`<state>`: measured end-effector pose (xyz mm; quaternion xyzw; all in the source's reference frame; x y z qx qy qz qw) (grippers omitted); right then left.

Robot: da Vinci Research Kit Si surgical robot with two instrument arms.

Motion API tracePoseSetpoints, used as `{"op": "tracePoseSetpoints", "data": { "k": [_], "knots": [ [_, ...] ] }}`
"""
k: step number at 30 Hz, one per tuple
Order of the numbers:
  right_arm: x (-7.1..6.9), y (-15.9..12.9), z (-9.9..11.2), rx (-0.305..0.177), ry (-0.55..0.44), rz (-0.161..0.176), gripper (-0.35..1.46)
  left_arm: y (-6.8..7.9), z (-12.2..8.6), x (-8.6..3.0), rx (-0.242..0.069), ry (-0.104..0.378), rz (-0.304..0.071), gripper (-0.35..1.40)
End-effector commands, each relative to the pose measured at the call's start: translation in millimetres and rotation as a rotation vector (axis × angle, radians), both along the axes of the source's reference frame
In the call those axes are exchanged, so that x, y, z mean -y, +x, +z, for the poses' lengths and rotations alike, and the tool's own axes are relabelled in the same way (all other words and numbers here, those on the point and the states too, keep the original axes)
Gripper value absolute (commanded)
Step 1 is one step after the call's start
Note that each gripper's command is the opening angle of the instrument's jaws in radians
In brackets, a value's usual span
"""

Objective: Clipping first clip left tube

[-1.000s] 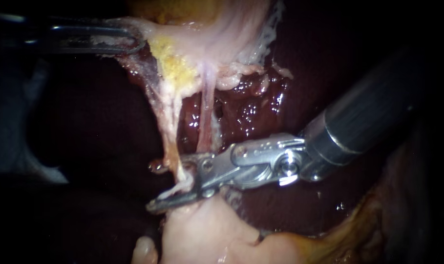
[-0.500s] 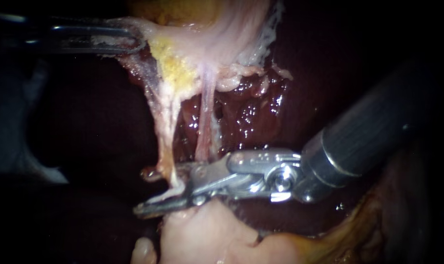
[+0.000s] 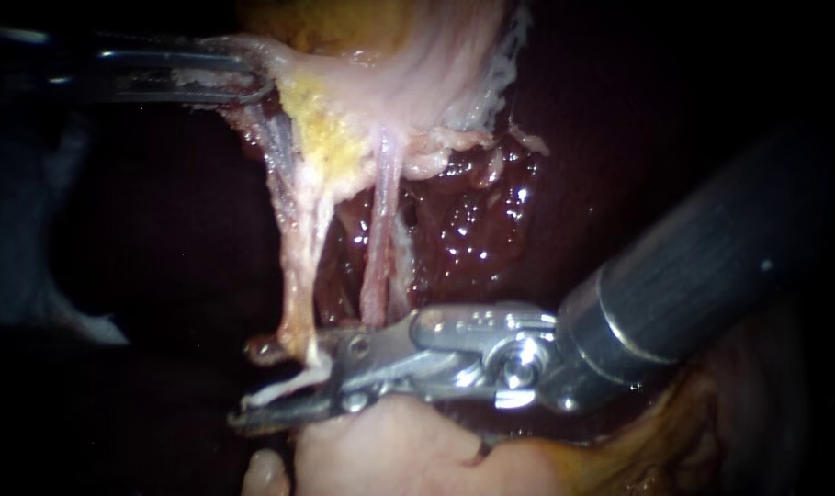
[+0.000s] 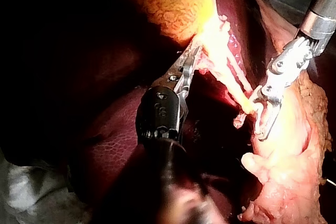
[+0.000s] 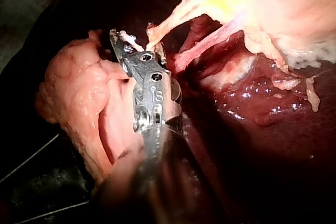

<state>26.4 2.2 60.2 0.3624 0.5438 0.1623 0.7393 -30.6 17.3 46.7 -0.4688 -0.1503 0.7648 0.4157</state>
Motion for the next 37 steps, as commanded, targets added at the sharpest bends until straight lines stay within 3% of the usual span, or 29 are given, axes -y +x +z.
{"op": "tracePoseSetpoints", "data": {
  "k": [1,8,15,17,19,25,37],
  "knots": [
    [0.1,0.0,-0.1,-0.001,0.0,-0.003,0.42,0.0,0.0,0.0,0.001,0.0,0.0,-0.35],
    [-0.3,-0.1,-0.1,0.002,0.013,-0.001,0.31,0.0,0.0,0.0,0.001,0.0,0.0,-0.35],
    [-0.7,-1.1,0.2,0.015,0.046,-0.001,-0.18,0.0,0.0,0.0,0.001,0.0,0.0,-0.35],
    [-0.7,-1.4,0.2,0.034,0.094,0.007,-0.35,0.0,0.0,0.0,0.001,0.0,0.0,-0.35],
    [-0.6,-1.5,0.2,0.057,0.154,0.017,-0.35,0.0,0.1,-0.1,0.001,0.0,0.0,-0.35],
    [-0.5,-2.1,0.5,0.092,0.149,-0.001,-0.35,0.0,0.1,-0.1,0.001,0.0,0.0,-0.35],
    [-0.3,-2.1,1.0,0.104,0.167,0.001,-0.35,0.1,0.2,-0.2,0.001,0.0,0.001,-0.35]
  ]
}}
